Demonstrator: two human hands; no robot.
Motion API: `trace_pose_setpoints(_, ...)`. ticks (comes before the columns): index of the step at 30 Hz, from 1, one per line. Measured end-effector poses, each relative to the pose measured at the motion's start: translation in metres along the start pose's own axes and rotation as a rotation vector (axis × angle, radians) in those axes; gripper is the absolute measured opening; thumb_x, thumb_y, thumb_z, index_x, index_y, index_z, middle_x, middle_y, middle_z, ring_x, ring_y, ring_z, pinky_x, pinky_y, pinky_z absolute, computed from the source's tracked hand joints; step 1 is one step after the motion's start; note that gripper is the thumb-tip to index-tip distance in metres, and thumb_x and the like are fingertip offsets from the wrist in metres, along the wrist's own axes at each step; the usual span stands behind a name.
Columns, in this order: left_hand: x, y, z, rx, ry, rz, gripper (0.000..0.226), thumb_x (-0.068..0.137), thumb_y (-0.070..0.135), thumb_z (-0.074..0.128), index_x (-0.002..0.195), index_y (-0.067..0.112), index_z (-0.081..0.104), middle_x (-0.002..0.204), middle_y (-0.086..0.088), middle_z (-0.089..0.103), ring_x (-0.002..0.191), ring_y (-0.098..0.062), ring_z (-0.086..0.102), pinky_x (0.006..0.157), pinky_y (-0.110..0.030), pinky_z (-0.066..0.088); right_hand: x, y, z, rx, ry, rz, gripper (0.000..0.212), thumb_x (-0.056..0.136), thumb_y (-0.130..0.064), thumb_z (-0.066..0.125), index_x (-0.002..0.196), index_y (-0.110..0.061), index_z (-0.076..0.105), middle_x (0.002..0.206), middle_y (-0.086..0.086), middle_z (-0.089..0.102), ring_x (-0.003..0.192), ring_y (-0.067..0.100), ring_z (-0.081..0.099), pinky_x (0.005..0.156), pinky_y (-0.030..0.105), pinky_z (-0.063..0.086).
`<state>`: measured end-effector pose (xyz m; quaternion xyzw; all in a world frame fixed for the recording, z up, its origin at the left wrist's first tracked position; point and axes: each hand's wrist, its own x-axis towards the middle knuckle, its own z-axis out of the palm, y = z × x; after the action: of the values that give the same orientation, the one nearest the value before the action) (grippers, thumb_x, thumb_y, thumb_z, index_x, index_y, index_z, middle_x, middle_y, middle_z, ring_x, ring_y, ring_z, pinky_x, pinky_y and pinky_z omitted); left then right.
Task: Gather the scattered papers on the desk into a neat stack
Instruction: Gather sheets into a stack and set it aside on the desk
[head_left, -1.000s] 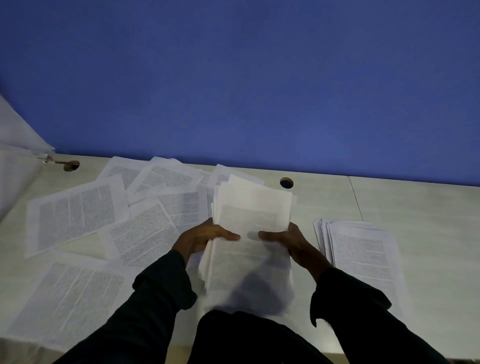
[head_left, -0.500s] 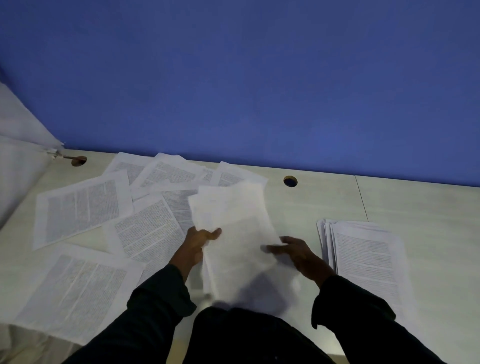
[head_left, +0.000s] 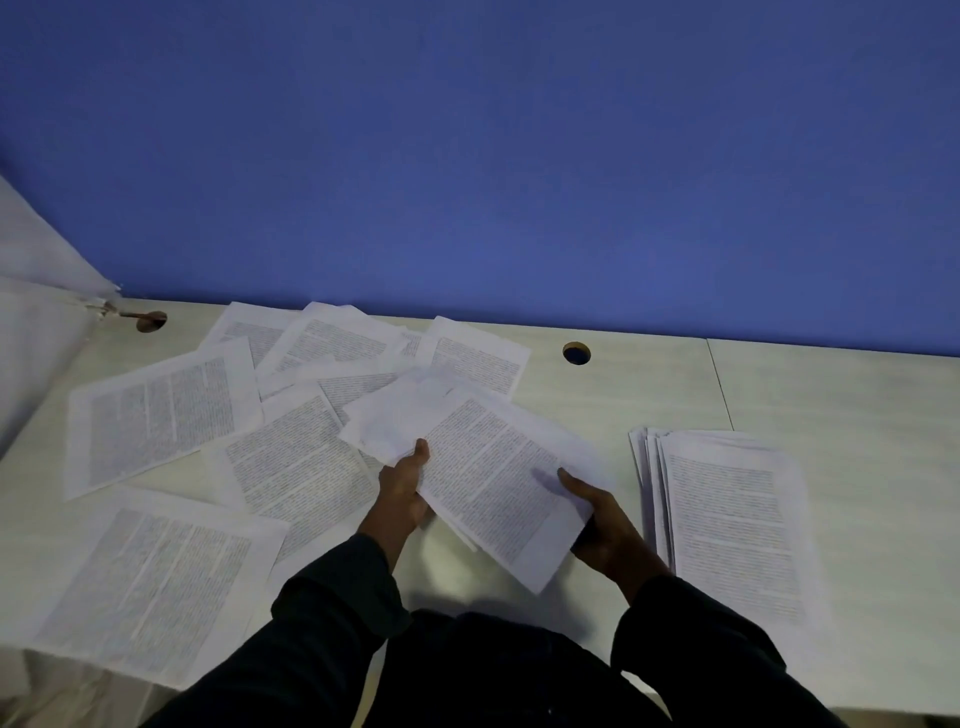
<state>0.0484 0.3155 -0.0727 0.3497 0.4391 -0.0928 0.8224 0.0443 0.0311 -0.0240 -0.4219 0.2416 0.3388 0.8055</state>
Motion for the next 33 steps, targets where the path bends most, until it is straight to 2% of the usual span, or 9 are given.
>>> trace_pose_setpoints(4,-0.020,-0.007,0.007,0.070,0.011,-0.011,0.040,0.093,0.014,0.071,0.131,0.002,0.063,0.126,-0.019,0.069,0.113,-0.036,0.067,0.080,-0.053,0.061,0.013,0.010,-0.003,-0.159,0.129,-0.037,0.052,0.083,0.011,0.073,0.134,0.010,0.060,0.131,0.030,0.066,0.118,0.048,0.064,0.101,0.061,0.052)
trace_pose_setpoints(9,-0.036,0.018,-0.011,0.184,-0.015,-0.012,0.043,0.091,0.015,0.073,0.128,-0.002,0.062,0.117,-0.019,0.071,0.104,-0.035,0.069,0.066,-0.044,0.063,0.012,0.013,-0.019,-0.243,0.213,-0.087,0.045,0.074,0.017,0.077,0.118,0.009,0.068,0.122,0.030,0.070,0.106,0.044,0.069,0.096,0.062,0.055)
trace_pose_setpoints(11,-0.039,0.046,-0.025,0.129,-0.055,0.024,0.047,0.097,0.030,0.062,0.134,0.000,0.059,0.122,-0.020,0.068,0.107,-0.036,0.068,0.077,-0.051,0.062,0.008,0.010,-0.024,-0.274,0.224,-0.102,0.044,0.074,0.017,0.077,0.117,0.008,0.068,0.120,0.030,0.071,0.103,0.043,0.070,0.088,0.058,0.059)
trace_pose_setpoints(13,-0.044,0.079,-0.040,0.069,-0.104,-0.017,0.058,0.096,0.047,0.057,0.139,0.007,0.056,0.136,-0.023,0.061,0.123,-0.042,0.060,0.102,-0.064,0.048,0.005,0.004,-0.028,-0.308,0.247,-0.124,0.036,0.077,0.017,0.076,0.111,0.004,0.070,0.114,0.026,0.073,0.099,0.040,0.070,0.075,0.048,0.063)
trace_pose_setpoints(16,-0.051,0.120,-0.050,0.110,-0.177,-0.164,0.082,0.082,0.065,0.066,0.133,0.002,0.059,0.136,-0.020,0.063,0.131,-0.042,0.054,0.105,-0.062,0.044,0.002,-0.006,-0.031,-0.395,0.188,-0.124,0.037,0.081,0.011,0.077,0.115,-0.001,0.071,0.118,0.020,0.075,0.107,0.037,0.071,0.084,0.046,0.061)
trace_pose_setpoints(21,-0.068,0.137,-0.015,0.460,-0.306,-0.088,0.049,0.089,0.029,0.075,0.134,0.012,0.066,0.139,-0.017,0.062,0.114,-0.037,0.065,0.100,-0.052,0.051,-0.003,-0.022,-0.018,-0.461,0.004,-0.048,0.040,0.085,0.006,0.074,0.123,-0.003,0.067,0.117,0.017,0.075,0.103,0.030,0.074,0.080,0.043,0.062)
trace_pose_setpoints(27,-0.062,0.098,0.006,0.848,-0.452,-0.267,0.039,0.085,-0.003,0.072,0.123,0.005,0.072,0.131,-0.018,0.067,0.120,-0.035,0.065,0.106,-0.050,0.048,0.005,-0.014,-0.012,-0.436,-0.034,0.007,0.049,0.082,0.002,0.079,0.129,-0.002,0.066,0.125,0.025,0.070,0.115,0.045,0.068,0.093,0.059,0.058)
trace_pose_setpoints(30,-0.052,0.084,0.006,0.804,-0.465,-0.251,0.047,0.087,-0.005,0.069,0.133,0.005,0.064,0.136,-0.019,0.064,0.122,-0.036,0.063,0.105,-0.051,0.049,0.004,-0.010,-0.012,-0.421,0.043,-0.014,0.046,0.082,-0.001,0.080,0.126,-0.001,0.067,0.122,0.025,0.072,0.110,0.044,0.070,0.085,0.054,0.061)
trace_pose_setpoints(33,-0.055,0.077,0.002,0.689,-0.406,-0.169,0.043,0.086,0.000,0.069,0.128,0.006,0.065,0.136,-0.019,0.063,0.109,-0.028,0.071,0.089,-0.043,0.059,0.003,-0.011,-0.016,-0.337,0.161,-0.076,0.044,0.078,0.002,0.082,0.120,0.003,0.069,0.121,0.026,0.073,0.106,0.043,0.072,0.083,0.051,0.062)
